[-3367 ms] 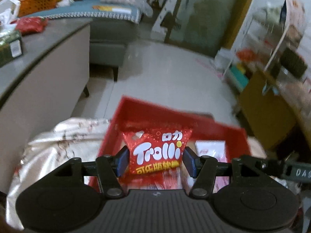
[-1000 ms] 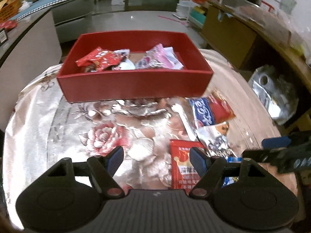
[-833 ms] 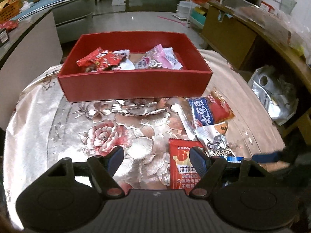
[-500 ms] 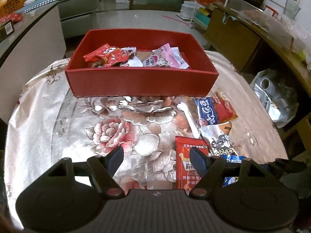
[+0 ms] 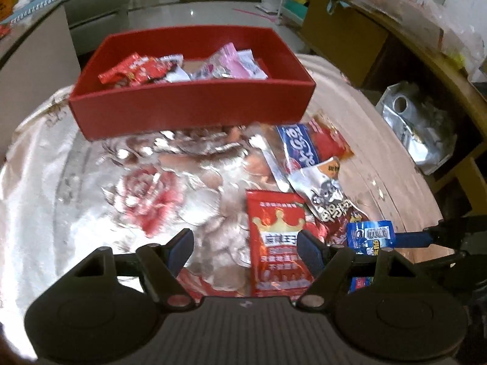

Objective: Organize snacks
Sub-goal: 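Grasp the red spicy-strip bag with left tool while right tool grasps blue packet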

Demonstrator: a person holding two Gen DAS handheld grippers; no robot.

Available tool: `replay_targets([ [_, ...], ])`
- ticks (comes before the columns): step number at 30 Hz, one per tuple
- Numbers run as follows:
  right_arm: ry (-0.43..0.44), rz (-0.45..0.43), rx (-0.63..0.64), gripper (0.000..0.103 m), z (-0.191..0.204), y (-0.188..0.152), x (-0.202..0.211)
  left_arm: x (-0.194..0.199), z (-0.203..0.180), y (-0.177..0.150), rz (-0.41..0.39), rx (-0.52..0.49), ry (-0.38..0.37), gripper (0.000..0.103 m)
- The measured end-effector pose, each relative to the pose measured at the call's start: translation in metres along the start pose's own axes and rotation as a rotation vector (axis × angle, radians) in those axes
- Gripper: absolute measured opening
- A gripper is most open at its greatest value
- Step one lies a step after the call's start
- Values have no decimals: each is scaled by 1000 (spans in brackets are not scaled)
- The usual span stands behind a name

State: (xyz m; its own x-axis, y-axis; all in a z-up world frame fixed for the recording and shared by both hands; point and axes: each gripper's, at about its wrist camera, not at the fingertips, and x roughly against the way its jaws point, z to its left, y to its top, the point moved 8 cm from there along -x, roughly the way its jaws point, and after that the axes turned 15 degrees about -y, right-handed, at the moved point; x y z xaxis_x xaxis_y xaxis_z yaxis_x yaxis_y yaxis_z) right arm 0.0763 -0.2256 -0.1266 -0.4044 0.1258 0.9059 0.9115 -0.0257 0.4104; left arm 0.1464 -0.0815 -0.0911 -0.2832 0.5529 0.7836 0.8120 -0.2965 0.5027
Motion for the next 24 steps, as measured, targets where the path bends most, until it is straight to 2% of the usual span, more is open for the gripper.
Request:
replay_targets([
  [1, 6, -5, -29, 66, -1, 1, -1, -5, -2, -1, 6, 11, -2, 68],
  [3, 22, -14, -83, 76, 1, 3, -1, -15, -6, -5, 26, 20, 6, 68],
  [4, 26, -9, -85, 77, 5, 2, -2, -20, -8, -8, 36, 16, 13, 68],
  [8, 9, -21, -13, 82, 18, -1, -1, -46, -19, -19, 84, -13, 49, 69],
  [9, 4, -16, -18, 83, 15, -1, -2, -50, -23, -21, 85, -40, 60, 76],
  [10, -7, -9, -25, 83, 11, -2, -4, -54, -28, -22, 75, -79, 82, 77],
  [12, -1, -13, -23, 85, 6, -3, -4, -58, -30, -23, 68, -95, 113, 78],
  [13, -3, -17, -27, 87, 5, -4, -3, -58, -31, -24, 72, -102, 119, 78],
  [14, -5, -14, -28, 95, 4, -5, -4, -58, -31, -25, 78, -114, 123, 78],
  [15, -3, -7, -24, 103, 4, -7, -7, -57, -31, -25, 81, -123, 128, 73],
  [16, 13, -3, -12, 103, 6, -9, -8, -53, -30, -26, 78, -129, 130, 70],
  [18, -7, 2, 21, 103, 9, -9, -8, -45, -25, -29, 74, -119, 125, 56],
  [24, -78, -26, 70, 103, 18, -11, -10, -24, -10, -48, 77, -72, 139, 48],
])
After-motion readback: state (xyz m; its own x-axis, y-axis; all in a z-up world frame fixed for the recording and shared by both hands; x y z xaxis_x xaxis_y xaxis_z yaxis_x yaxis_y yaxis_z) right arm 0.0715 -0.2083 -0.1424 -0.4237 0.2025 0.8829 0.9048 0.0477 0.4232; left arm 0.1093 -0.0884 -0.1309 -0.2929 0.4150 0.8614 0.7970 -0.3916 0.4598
